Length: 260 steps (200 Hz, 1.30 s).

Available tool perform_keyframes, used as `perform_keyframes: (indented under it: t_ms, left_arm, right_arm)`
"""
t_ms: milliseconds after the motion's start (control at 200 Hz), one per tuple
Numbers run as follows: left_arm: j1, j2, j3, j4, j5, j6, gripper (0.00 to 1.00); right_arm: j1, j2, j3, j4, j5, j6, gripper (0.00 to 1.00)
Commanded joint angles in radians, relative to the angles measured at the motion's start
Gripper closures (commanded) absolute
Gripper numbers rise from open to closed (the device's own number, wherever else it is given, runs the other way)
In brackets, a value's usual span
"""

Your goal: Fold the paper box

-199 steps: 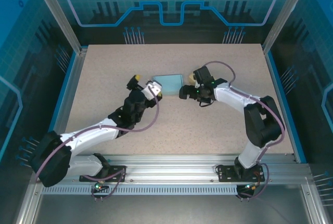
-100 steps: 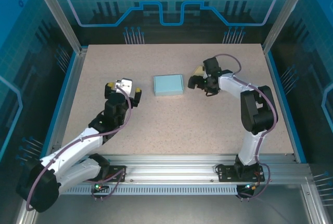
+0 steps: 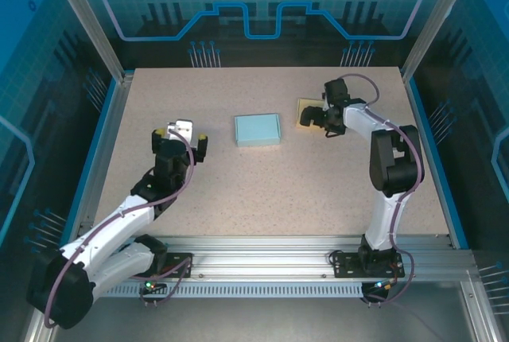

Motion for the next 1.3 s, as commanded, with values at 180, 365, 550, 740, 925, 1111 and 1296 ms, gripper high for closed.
perform_keyframes:
  t_ms: [180,365,550,740,925,1111,1296]
  left_arm:
    - [0.121,-0.078,-0.005,-0.14,0.008,-0.148,0.01]
    - [0.212,-0.111,-0.06,-0.132,0.084,-0.215,0.01]
    - [0.277,-0.109,-0.17,0.025,0.182,-0.196,0.01]
    - [0.299,-0.087,-0.274,0.208,0.259,-0.142,0.01]
    - [0.308,0.029,-0.32,0.438,0.35,-0.059,0.01]
    - [0.319,0.222,-0.312,0.669,0.43,-0.041,0.01]
    - [0.32,0.439,-0.29,0.881,0.482,-0.05,0.01]
  right_arm:
    - [-0.031,-0.198,-0.13,-0.012,0.107,-0.09,0.0]
    - [-0.031,-0.421,-0.34,0.12,0.261,-0.171,0.0]
    - [-0.037,-0.614,-0.589,0.397,0.272,-0.292,0.0]
    - [-0.037,-0.69,-0.745,0.608,0.278,-0.382,0.0]
    - [-0.038,-0.751,-0.9,0.821,0.255,-0.452,0.0]
    - [-0.04,-0.802,-0.951,0.849,0.294,-0.47,0.0]
    - [-0.054,-0.828,-0.988,0.886,0.258,-0.454,0.0]
